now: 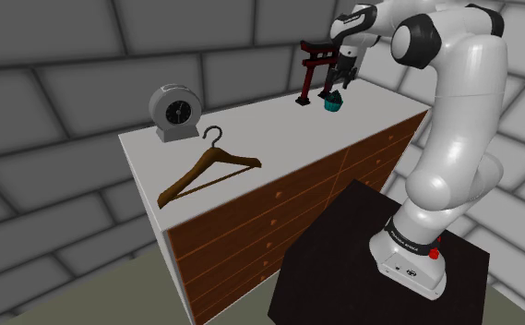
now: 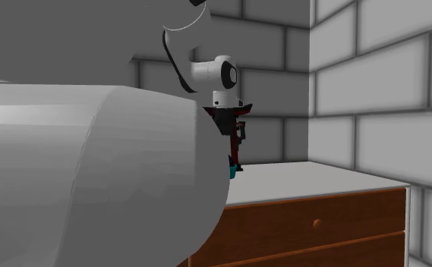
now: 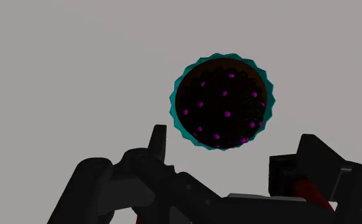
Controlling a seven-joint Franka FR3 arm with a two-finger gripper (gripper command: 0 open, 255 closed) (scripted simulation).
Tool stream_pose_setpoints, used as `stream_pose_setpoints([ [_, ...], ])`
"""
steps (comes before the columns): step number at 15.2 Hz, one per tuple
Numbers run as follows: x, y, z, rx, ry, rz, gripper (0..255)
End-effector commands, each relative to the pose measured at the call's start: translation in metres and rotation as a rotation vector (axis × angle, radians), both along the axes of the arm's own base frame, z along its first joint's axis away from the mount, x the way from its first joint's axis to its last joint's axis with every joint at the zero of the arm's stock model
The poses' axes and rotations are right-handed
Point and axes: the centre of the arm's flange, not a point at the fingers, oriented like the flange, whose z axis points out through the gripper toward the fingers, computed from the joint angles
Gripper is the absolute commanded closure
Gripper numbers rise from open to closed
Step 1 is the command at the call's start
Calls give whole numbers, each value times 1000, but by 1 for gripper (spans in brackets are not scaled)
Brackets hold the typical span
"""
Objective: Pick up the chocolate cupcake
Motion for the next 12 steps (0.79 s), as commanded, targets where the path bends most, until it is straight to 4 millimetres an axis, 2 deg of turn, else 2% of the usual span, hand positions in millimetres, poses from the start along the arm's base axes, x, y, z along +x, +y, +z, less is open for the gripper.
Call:
stream_pose_setpoints([
  [1, 2, -1, -12, 0, -1, -1, 0],
  [4, 2, -1, -28, 0, -1, -1, 0],
  [6, 2, -1, -31, 0, -1, -1, 0],
  [7, 2, -1, -31, 0, -1, -1, 255],
  [12, 2, -2, -32, 0, -1, -1, 255],
])
